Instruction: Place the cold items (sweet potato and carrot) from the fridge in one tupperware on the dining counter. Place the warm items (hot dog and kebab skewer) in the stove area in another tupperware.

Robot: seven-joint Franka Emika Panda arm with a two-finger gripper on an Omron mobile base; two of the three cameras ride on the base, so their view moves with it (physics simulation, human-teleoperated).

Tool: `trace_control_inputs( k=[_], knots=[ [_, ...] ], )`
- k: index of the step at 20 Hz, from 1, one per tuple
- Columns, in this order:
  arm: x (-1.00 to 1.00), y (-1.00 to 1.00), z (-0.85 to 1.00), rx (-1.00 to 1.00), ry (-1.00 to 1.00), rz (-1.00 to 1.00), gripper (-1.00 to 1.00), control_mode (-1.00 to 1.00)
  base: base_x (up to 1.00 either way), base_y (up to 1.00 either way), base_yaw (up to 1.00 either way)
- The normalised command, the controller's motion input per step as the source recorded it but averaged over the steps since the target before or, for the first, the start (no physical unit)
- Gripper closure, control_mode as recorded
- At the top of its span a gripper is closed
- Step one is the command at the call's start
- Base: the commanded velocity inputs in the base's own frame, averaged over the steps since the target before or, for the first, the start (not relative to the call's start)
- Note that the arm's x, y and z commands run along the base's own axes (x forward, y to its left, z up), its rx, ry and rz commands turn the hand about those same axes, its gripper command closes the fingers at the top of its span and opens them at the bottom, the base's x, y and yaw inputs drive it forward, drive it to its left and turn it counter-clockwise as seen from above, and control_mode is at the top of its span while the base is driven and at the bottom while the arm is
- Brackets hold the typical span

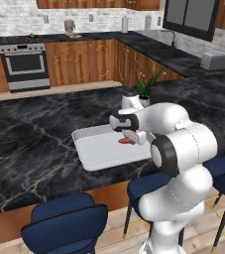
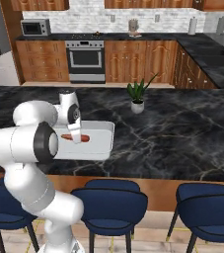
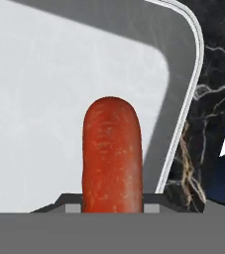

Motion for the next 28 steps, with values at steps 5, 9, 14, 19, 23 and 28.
trace_control_inputs(
  k=[5, 9, 14, 19, 23, 28],
  knots=[
    [0.78, 0.0, -0.41, 0.0, 0.02, -0.06, 1.0, -1.0, 0.0, 0.0, 0.0],
    [0.65, 0.0, -0.36, 0.0, 0.0, -0.05, 1.0, -1.0, 0.0, 0.0, 0.0],
    [0.56, 0.0, -0.39, 0.0, 0.01, -0.04, 1.0, -1.0, 0.0, 0.0, 0.0],
    [0.36, 0.0, -0.41, 0.0, 0.02, -0.06, 1.0, -1.0, 0.0, 0.0, 0.0],
    [0.23, 0.04, -0.38, 0.0, 0.02, -0.1, -1.0, -1.0, 0.0, 0.0, 0.0],
    [-0.09, 0.0, -0.04, 0.0, 0.0, -0.08, -1.0, -1.0, 0.0, 0.0, 0.0]
  ],
)
